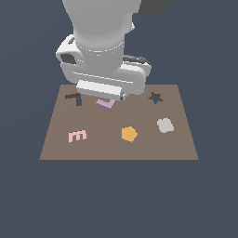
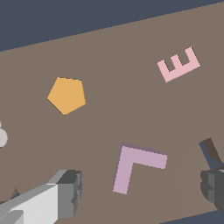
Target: Insert a designated object into the corresponding slot on a board.
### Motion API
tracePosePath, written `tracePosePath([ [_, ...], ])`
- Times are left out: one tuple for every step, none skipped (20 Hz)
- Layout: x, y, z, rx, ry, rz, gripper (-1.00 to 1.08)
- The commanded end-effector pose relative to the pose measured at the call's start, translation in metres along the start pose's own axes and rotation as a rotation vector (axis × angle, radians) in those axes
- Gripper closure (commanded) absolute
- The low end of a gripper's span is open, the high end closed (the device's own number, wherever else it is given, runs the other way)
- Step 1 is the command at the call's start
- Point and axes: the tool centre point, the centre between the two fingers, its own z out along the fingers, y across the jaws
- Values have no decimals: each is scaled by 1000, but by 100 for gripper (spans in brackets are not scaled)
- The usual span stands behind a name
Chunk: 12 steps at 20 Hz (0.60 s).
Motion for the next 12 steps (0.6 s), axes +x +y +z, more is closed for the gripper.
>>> tracePosePath([
  [-10, 6, 19, -1, -3, 60, -92],
  [-13, 8, 26, -1, -3, 82, -92],
  [-16, 10, 32, -1, -4, 101, -92],
  [-19, 12, 38, -1, -5, 119, -92],
  [-22, 13, 43, -1, -5, 136, -92],
  [-24, 14, 48, -1, -6, 151, -92],
  [-26, 15, 52, -1, -6, 164, -92],
  [-28, 16, 56, -1, -7, 175, -92],
  [-30, 16, 59, -1, -7, 185, -92],
  [-31, 17, 62, -1, -7, 193, -92],
  [-32, 17, 64, -1, -8, 200, -92],
  [-33, 17, 66, -1, -8, 205, -92],
])
